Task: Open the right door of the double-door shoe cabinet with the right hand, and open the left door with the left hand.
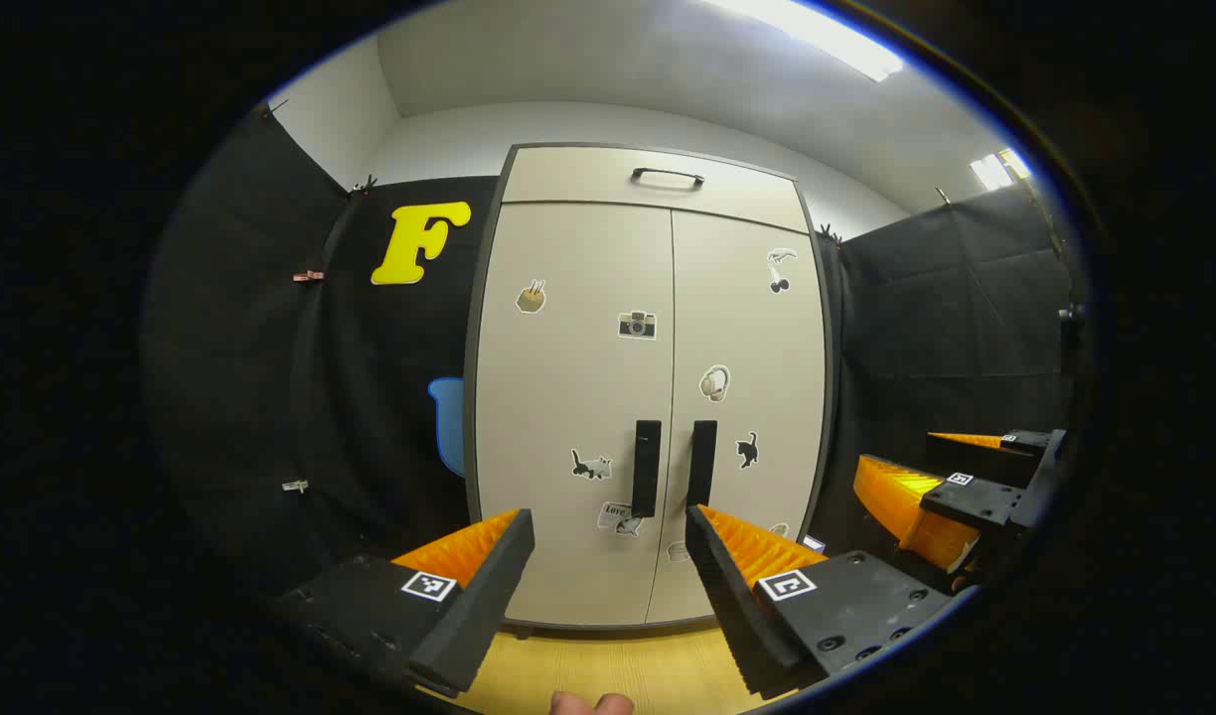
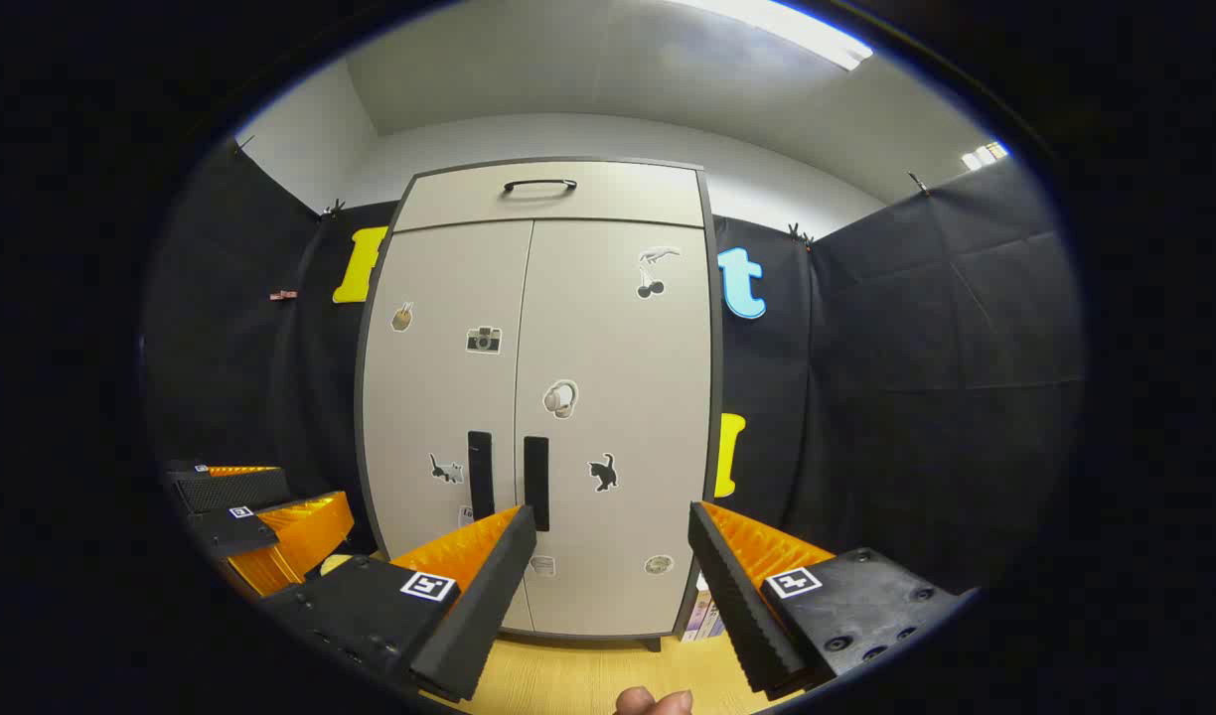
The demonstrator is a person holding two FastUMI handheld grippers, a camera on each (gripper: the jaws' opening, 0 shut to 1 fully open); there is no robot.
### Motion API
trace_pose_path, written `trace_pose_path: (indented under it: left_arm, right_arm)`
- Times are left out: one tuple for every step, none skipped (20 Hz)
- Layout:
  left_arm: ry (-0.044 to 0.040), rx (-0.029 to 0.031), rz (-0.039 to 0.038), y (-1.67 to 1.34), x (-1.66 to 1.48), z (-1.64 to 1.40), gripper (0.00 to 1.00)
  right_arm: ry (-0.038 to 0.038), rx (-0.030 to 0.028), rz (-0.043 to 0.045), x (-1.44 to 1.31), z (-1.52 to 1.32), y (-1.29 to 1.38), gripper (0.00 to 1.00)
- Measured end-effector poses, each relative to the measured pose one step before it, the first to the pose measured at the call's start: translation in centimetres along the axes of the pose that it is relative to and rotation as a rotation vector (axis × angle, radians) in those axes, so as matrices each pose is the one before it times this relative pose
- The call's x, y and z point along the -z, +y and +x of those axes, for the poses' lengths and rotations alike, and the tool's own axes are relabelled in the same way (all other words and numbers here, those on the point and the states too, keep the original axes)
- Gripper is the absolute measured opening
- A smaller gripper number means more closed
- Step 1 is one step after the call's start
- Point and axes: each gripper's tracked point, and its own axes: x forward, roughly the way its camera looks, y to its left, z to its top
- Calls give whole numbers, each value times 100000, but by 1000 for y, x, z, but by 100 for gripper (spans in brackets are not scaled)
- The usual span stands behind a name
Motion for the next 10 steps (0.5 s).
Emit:
trace_pose_path:
  left_arm:
    - [46,111,88,19,51,-33,94]
    - [98,33,218,-28,2,-26,94]
    - [-12,84,345,-23,5,39,94]
    - [2,82,492,3,-53,27,94]
    - [178,-156,568,32,73,34,94]
    - [182,-250,505,106,-11,25,94]
    - [46,-199,333,14,4,64,94]
    - [52,-314,175,59,-31,54,94]
    - [72,-353,20,114,22,25,94]
    - [3,-310,-143,67,-49,11,94]
  right_arm:
    - [-59,135,-156,25,-18,89,97]
    - [243,56,-78,80,36,29,97]
    - [125,-123,53,63,12,51,97]
    - [92,155,45,51,-18,20,97]
    - [178,55,71,37,5,-16,97]
    - [381,-90,361,87,22,84,97]
    - [165,-139,548,12,-24,54,97]
    - [-97,-146,363,16,-223,110,97]
    - [-62,-23,172,-28,-116,72,97]
    - [130,-142,-1,43,-9,11,97]
